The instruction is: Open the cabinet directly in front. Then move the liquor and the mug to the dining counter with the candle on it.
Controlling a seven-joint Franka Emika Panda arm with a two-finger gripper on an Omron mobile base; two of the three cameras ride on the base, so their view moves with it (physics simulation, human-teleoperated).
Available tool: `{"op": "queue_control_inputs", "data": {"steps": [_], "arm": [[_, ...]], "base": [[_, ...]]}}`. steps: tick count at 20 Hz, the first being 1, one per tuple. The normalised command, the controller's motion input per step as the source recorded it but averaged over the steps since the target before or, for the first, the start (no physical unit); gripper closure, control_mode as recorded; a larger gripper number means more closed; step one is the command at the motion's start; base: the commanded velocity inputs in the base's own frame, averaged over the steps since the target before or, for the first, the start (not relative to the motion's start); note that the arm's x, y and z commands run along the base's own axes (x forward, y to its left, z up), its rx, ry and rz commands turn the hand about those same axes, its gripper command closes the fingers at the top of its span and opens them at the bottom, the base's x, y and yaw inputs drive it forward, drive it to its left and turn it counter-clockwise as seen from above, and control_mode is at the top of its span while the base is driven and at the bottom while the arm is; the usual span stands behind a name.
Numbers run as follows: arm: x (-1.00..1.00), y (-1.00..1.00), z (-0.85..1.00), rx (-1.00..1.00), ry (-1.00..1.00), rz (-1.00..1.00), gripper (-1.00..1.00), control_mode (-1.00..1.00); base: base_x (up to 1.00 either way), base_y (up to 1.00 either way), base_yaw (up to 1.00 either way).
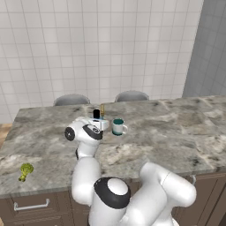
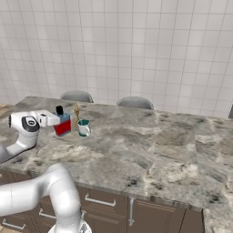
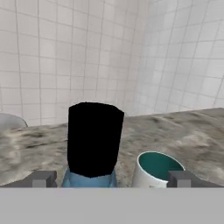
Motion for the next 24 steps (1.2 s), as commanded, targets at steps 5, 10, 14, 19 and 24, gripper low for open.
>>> {"op": "queue_control_inputs", "data": {"steps": [5, 10, 14, 19, 24], "arm": [[0.00, 0.00, 0.61, 0.00, 0.00, -0.07, -1.00, -1.00], [-0.63, -0.01, 0.46, 0.02, 0.00, -0.08, -1.00, -1.00], [-1.00, -0.27, 0.17, 0.06, -0.01, -0.06, -1.00, -1.00], [-1.00, -0.55, 0.00, 0.04, -0.05, -0.03, -1.00, -1.00], [-1.00, -0.74, -0.29, 0.01, -0.04, -0.01, -1.00, -1.00]], "base": [[0.00, 0.00, 0.00], [0.00, 0.00, 0.00], [0.00, 0.00, 0.00], [0.00, 0.00, 0.00], [0.00, 0.00, 0.00]]}}
